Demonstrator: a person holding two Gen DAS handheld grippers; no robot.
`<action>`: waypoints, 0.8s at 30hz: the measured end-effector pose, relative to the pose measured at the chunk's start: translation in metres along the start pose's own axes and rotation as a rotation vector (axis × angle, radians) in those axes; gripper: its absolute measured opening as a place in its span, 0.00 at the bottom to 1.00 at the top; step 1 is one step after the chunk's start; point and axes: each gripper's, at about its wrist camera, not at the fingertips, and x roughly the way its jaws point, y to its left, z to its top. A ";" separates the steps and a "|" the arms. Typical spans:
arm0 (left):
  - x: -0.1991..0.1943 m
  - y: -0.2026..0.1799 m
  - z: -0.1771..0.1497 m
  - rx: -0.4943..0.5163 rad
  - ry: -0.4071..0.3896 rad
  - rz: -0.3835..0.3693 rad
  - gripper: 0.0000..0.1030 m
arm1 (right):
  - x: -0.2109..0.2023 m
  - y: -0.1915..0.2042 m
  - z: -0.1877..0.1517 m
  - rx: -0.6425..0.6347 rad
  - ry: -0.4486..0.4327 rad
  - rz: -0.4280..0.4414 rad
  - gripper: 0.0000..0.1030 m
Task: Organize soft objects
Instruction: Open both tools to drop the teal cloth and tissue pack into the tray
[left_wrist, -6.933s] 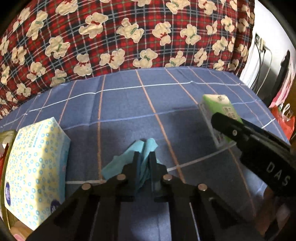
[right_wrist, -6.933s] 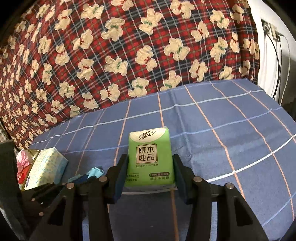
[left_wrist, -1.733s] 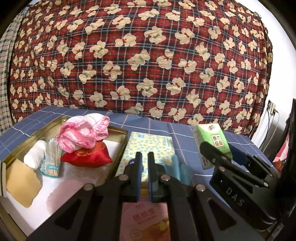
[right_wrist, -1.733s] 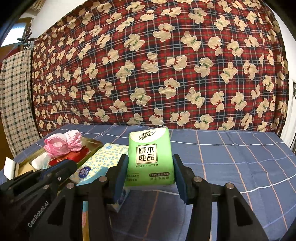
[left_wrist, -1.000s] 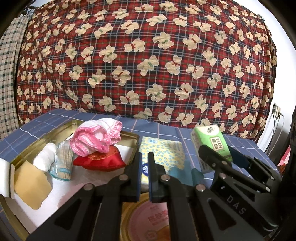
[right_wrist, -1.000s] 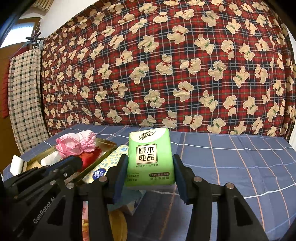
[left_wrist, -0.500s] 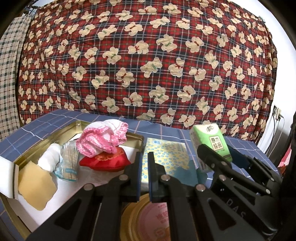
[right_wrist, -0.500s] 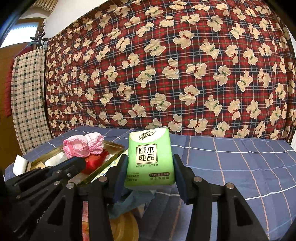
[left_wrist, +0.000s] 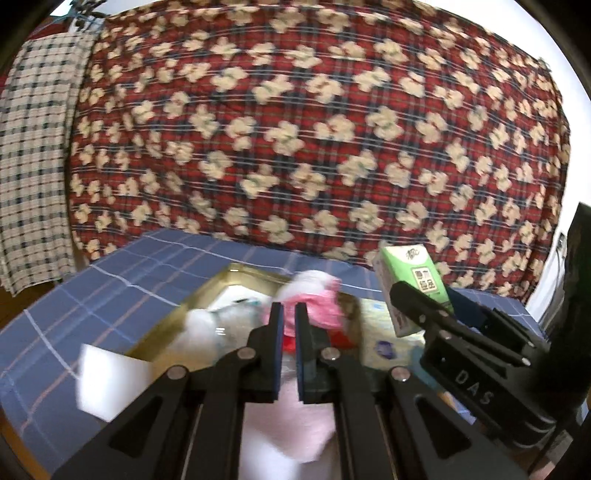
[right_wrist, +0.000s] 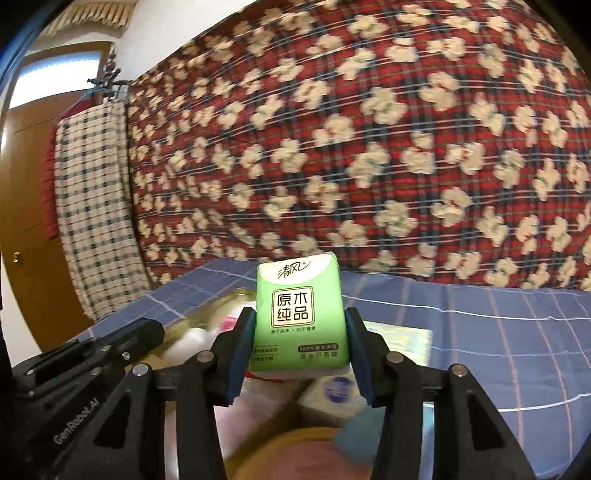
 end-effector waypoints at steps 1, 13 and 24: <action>-0.001 0.006 0.001 -0.004 0.002 0.008 0.03 | 0.002 0.005 0.001 -0.003 0.005 0.009 0.49; 0.007 0.041 -0.005 -0.005 0.067 0.064 0.03 | 0.027 0.043 -0.014 -0.081 0.097 0.062 0.54; 0.000 0.042 -0.009 0.010 0.067 0.096 0.34 | 0.011 0.027 -0.010 -0.004 0.057 0.068 0.69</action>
